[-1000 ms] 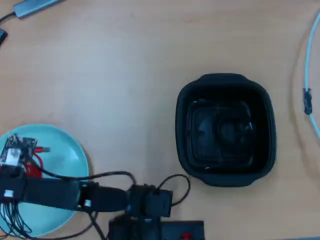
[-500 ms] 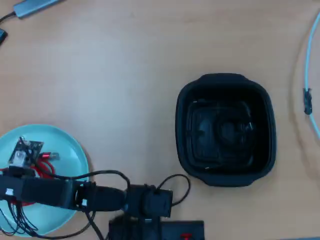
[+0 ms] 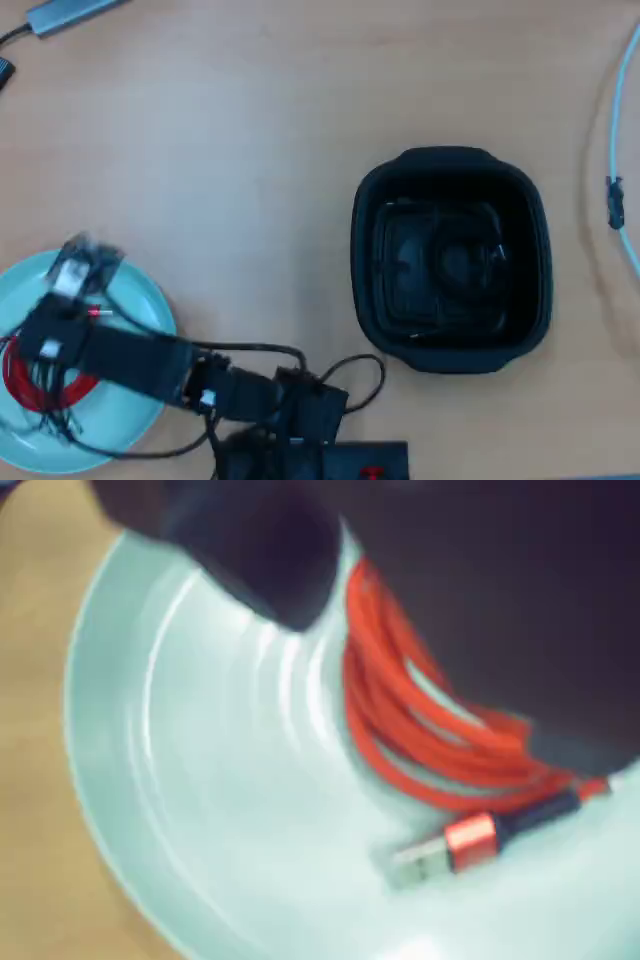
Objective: Put a black charging cable in a black bowl and put a red charging cable in a green bowl
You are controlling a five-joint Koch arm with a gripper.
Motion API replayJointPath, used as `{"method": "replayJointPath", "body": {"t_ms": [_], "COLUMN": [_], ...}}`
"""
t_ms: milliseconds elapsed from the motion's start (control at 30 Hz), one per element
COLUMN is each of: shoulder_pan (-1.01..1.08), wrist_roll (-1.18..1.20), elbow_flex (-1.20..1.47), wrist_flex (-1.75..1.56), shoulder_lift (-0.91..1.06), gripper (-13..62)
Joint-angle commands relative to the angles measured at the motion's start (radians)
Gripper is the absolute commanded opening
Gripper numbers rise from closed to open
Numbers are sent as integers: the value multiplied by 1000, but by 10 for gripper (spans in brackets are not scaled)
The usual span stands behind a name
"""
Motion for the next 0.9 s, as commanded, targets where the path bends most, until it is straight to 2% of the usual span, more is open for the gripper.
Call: {"method": "replayJointPath", "body": {"t_ms": [0, 100, 167, 400, 533, 700, 867], "shoulder_pan": [121, 302, 460, 833, 974, 1072, 1115], "wrist_roll": [-156, -403, -500, -703, -816, -841, -828], "elbow_flex": [-78, -92, -107, -58, 3, 311, 658], "wrist_flex": [78, 49, -2, -43, -101, -370, -614], "shoulder_lift": [101, 109, 106, 44, 20, 60, 305], "gripper": [156, 82, 59, 60, 59, 59, 61]}}
